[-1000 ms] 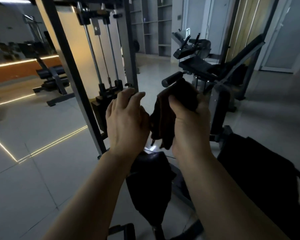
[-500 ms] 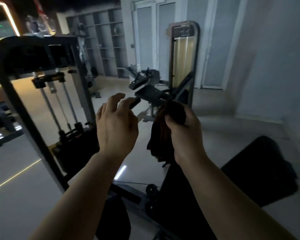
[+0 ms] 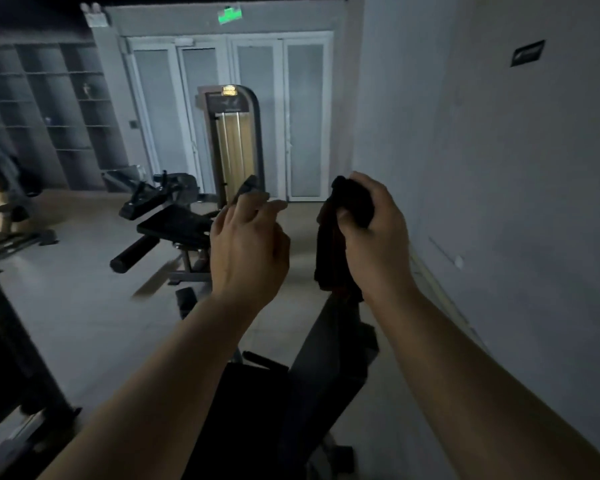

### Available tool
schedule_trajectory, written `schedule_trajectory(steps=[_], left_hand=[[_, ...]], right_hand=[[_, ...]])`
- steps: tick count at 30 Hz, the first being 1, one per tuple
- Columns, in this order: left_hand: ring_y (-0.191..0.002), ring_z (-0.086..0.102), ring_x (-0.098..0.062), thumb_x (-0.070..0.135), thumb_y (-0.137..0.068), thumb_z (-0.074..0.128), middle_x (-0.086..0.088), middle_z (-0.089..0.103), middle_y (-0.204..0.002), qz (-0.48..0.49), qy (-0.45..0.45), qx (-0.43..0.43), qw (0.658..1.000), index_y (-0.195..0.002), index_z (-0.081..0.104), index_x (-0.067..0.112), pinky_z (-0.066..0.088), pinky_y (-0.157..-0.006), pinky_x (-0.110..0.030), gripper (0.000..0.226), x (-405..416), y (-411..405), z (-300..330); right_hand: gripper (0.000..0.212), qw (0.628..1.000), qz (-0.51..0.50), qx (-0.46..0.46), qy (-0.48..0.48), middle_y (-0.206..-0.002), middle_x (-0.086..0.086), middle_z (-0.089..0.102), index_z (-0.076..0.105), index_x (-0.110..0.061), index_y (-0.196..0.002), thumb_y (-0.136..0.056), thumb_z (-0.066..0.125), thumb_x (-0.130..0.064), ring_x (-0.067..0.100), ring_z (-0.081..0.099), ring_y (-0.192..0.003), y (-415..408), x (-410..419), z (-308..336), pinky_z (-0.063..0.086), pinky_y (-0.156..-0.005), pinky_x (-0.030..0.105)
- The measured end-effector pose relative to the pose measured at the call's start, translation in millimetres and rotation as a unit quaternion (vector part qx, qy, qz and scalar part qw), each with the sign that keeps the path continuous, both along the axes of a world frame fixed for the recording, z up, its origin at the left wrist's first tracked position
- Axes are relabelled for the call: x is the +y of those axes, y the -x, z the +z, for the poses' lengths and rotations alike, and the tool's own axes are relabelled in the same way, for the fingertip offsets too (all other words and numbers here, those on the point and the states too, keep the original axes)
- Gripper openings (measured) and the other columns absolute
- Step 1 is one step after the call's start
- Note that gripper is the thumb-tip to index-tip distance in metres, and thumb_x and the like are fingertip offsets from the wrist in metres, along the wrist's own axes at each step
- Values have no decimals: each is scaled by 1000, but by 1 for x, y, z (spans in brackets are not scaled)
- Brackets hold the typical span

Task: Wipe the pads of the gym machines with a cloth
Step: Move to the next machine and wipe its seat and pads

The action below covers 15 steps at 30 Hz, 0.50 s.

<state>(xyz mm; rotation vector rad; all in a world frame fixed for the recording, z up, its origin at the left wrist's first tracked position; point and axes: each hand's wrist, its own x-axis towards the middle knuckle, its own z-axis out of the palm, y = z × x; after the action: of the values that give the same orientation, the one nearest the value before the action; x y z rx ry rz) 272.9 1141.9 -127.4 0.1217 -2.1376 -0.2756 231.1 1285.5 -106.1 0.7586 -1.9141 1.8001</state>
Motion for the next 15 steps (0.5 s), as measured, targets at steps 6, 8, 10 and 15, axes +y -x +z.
schedule_trajectory(steps=[6, 8, 10, 15], left_hand=[[-117, 52, -35, 6, -81, 54, -12, 54, -128, -31, 4, -22, 999, -120, 61, 12, 35, -98, -50, 40, 98, 118, -9], [-114, 54, -34, 9, -82, 50, -12, 55, -126, -38, -5, -33, 999, -118, 62, 12, 39, -99, -52, 39, 124, 154, -10], [-111, 56, -34, 9, -82, 50, -13, 56, -124, -42, -11, -38, 998, -117, 63, 12, 41, -97, -54, 37, 141, 187, -14], [-114, 55, -32, 5, -81, 60, -13, 55, -128, -28, -3, -65, 998, -118, 63, 13, 29, -100, -41, 38, 164, 267, -31]], right_hand=[[54, 972, -117, 137, -148, -134, 9, 52, 47, -9, -138, -87, 53, 9, 13, 47, -121, 115, 112, -18, 26, -95, 0], [58, 951, -134, 167, -223, -133, 16, 52, 48, -7, -137, -83, 53, 13, 26, 54, -117, 153, 143, -19, 36, -93, 16], [60, 930, -139, 193, -282, -130, 20, 53, 49, -5, -136, -80, 53, 17, 34, 59, -108, 188, 166, -20, 45, -85, 29], [68, 897, -140, 202, -368, -129, 21, 54, 49, -4, -134, -72, 59, 21, 35, 62, -102, 271, 194, -37, 53, -79, 37]])
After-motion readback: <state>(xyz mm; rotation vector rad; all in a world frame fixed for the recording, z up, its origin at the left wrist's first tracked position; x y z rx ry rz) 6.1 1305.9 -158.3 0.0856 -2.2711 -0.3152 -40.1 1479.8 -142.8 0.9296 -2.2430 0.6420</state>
